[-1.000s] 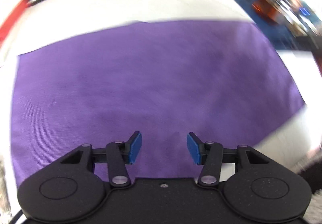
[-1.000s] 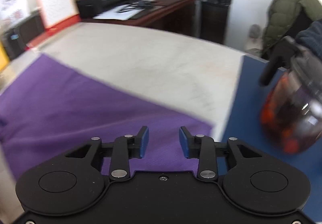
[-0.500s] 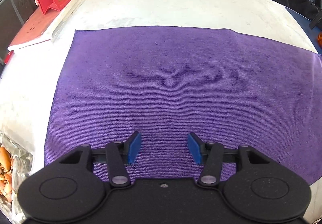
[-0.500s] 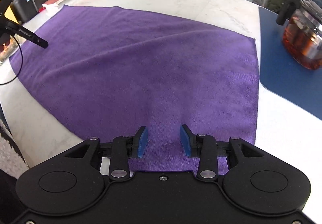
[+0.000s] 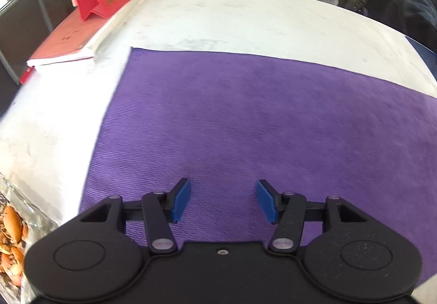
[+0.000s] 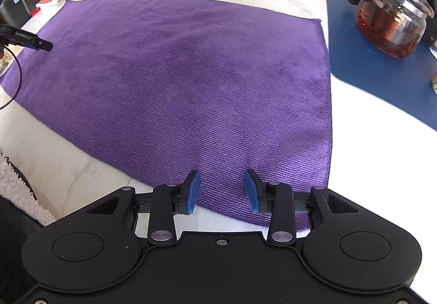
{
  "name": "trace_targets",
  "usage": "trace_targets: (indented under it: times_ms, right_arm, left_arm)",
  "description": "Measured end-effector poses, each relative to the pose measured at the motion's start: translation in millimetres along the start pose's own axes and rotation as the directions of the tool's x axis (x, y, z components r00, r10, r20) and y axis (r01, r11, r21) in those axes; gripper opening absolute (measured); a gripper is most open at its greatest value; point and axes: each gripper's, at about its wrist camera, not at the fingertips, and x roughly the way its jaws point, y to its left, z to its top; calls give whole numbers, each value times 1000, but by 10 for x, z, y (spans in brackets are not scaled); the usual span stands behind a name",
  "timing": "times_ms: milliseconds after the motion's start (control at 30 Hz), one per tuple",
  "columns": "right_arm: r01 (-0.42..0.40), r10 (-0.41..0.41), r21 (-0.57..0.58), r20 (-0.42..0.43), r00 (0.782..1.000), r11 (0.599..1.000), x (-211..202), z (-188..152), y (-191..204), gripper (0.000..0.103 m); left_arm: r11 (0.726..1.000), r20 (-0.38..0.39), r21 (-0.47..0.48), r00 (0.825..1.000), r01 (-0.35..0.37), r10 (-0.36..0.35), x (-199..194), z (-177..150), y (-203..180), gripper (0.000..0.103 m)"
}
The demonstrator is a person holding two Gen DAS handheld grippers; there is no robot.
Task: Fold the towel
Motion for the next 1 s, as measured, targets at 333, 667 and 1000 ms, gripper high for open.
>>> trace_targets:
  times_ms: [333, 667, 1000]
  right_arm:
    - [14, -13, 42, -16, 1000, 999, 4, 180, -40, 42]
    - [81, -81, 121, -3, 997, 989, 187, 415, -208, 45]
    - [29, -33, 132, 31, 999, 991, 238, 331, -256, 57]
  left_arm:
    - [994, 15, -60, 996, -88, 89, -7, 152, 381, 49]
    - [995, 37, -82, 998, -53, 56, 85, 126, 601, 54]
    - [986, 68, -87, 986, -144, 150, -180, 51, 518, 51]
